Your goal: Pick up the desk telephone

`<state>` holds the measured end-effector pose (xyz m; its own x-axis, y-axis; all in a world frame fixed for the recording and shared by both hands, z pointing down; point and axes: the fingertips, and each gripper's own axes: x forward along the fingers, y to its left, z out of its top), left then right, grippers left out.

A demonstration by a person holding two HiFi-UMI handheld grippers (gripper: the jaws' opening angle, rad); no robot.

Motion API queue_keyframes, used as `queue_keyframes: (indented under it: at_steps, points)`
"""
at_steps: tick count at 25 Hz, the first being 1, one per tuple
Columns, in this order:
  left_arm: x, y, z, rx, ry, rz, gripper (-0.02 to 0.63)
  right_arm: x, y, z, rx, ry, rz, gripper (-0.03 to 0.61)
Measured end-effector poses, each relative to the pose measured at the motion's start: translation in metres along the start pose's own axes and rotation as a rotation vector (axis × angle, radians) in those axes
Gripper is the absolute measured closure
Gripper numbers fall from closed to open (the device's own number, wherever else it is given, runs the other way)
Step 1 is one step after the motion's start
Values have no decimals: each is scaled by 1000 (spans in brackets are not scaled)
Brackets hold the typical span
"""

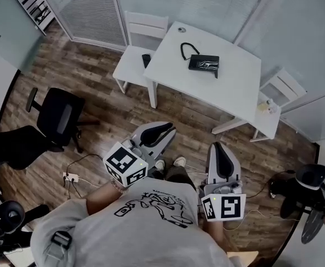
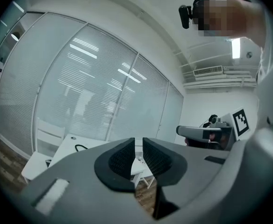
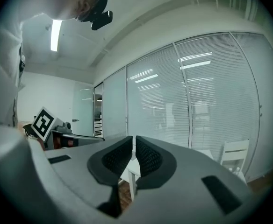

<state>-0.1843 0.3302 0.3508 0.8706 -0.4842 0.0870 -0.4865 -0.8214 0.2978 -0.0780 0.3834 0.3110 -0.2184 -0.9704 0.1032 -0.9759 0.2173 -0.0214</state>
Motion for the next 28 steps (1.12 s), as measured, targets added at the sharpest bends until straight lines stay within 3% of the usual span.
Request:
queue_keyframes:
  at_steps: [10,28]
  points:
    - [49,21,2,10,20,16,566,38,-45,-7,24,15,4,558]
    - [225,45,41,48,5,51,566,120,-199,18,11,-18,69,560]
